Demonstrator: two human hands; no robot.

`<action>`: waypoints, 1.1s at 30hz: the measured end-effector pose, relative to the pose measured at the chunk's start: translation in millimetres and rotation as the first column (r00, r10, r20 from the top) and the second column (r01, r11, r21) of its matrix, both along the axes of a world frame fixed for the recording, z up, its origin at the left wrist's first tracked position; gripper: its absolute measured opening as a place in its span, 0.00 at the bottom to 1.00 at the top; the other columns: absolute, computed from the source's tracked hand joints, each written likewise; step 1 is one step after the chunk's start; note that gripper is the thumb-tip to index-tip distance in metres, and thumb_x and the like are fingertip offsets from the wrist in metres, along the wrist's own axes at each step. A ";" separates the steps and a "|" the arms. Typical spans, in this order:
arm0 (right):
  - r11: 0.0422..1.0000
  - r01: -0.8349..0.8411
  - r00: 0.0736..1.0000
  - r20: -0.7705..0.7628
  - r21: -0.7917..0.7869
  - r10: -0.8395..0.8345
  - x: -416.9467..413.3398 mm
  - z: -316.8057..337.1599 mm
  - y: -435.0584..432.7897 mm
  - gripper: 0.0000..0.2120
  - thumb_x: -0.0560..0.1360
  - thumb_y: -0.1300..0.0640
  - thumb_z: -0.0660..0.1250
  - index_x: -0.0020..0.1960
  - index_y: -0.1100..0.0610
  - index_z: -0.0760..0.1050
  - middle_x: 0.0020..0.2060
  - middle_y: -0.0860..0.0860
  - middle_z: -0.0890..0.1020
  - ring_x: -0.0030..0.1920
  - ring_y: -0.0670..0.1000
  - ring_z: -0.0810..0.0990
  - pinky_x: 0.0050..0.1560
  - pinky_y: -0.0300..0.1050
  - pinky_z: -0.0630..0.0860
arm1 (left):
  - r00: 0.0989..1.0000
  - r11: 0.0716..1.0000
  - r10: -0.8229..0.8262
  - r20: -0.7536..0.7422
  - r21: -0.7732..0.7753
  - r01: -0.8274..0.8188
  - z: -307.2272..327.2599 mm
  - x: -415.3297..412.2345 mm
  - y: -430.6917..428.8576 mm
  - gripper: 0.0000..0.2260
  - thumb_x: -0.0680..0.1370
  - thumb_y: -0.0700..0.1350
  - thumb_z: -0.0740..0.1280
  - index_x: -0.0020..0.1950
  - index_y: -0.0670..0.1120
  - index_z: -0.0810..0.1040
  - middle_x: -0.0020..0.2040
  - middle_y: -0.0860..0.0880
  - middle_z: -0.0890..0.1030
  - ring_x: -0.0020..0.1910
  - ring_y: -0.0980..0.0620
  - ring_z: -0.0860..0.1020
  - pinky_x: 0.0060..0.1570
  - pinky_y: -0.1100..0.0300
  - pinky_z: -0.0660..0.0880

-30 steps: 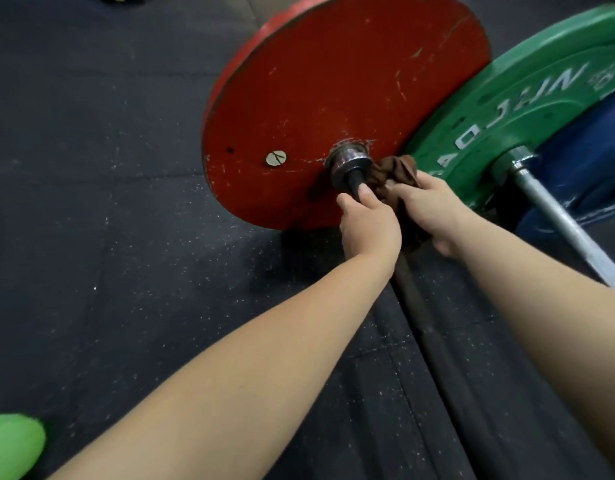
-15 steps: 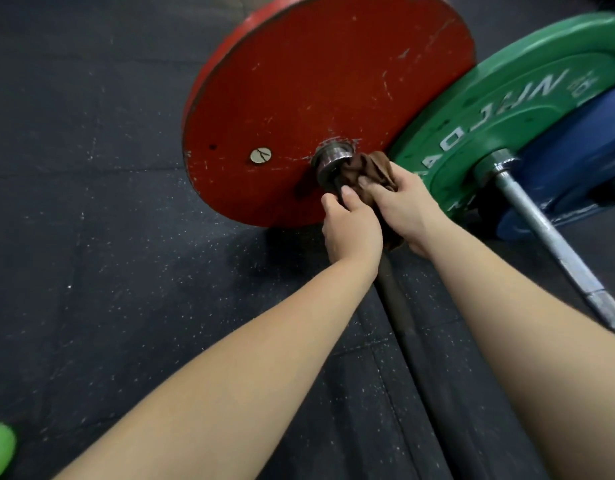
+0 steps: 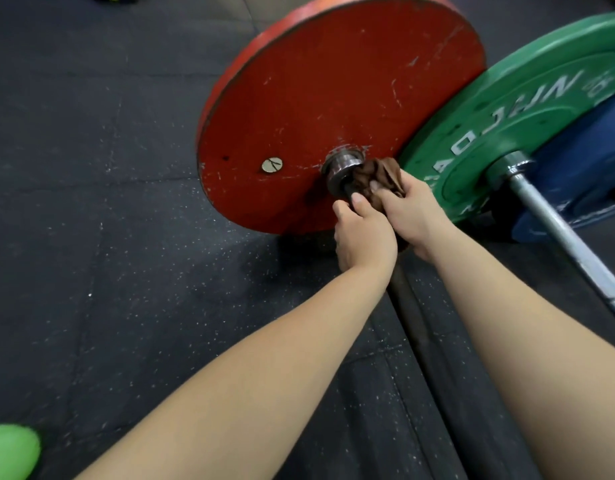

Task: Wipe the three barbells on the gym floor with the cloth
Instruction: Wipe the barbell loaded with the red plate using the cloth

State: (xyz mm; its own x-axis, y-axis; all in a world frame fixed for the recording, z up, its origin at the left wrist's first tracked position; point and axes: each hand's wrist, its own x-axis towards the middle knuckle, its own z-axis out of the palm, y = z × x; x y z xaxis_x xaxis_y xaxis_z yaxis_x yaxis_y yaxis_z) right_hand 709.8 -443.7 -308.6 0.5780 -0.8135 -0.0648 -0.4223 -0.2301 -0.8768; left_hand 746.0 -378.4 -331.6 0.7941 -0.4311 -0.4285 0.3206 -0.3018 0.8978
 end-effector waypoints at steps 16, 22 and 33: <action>0.992 -0.031 0.998 -0.055 -0.122 0.025 -2.3 4.7 5.0 0.06 0.81 0.57 0.66 0.53 0.49 0.80 0.43 0.43 0.83 0.44 0.42 0.79 0.43 0.39 0.72 | 0.997 1.000 0.001 -0.080 -0.008 -0.002 0.7 -1.4 1.6 0.19 0.85 0.59 0.47 0.66 0.51 0.69 0.65 0.43 0.77 0.58 0.39 0.77 0.59 0.41 0.75; 0.984 0.060 0.991 0.108 0.166 -0.079 -24.8 -14.3 14.8 0.07 0.82 0.54 0.67 0.55 0.48 0.83 0.46 0.48 0.87 0.51 0.50 0.85 0.54 0.49 0.82 | 0.995 0.999 0.017 -0.094 -0.049 -0.022 -4.6 -0.3 -1.8 0.18 0.86 0.58 0.48 0.65 0.48 0.69 0.62 0.41 0.78 0.56 0.40 0.77 0.56 0.45 0.73; 0.990 0.074 0.994 0.073 0.119 -0.083 -17.6 -5.9 12.3 0.07 0.81 0.55 0.66 0.54 0.48 0.83 0.45 0.46 0.87 0.49 0.49 0.85 0.50 0.46 0.80 | 0.996 1.000 0.004 -0.087 -0.031 -0.007 -4.4 -0.2 -2.1 0.19 0.86 0.58 0.47 0.66 0.49 0.69 0.63 0.42 0.77 0.57 0.39 0.77 0.54 0.47 0.72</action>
State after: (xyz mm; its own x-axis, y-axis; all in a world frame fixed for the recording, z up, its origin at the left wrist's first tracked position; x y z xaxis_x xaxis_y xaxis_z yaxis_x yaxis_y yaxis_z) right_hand 692.3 -431.4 -314.4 0.5198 -0.8459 -0.1191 -0.3649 -0.0937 -0.9263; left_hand 745.8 -380.5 -336.0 0.7566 -0.4410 -0.4828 0.3997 -0.2724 0.8752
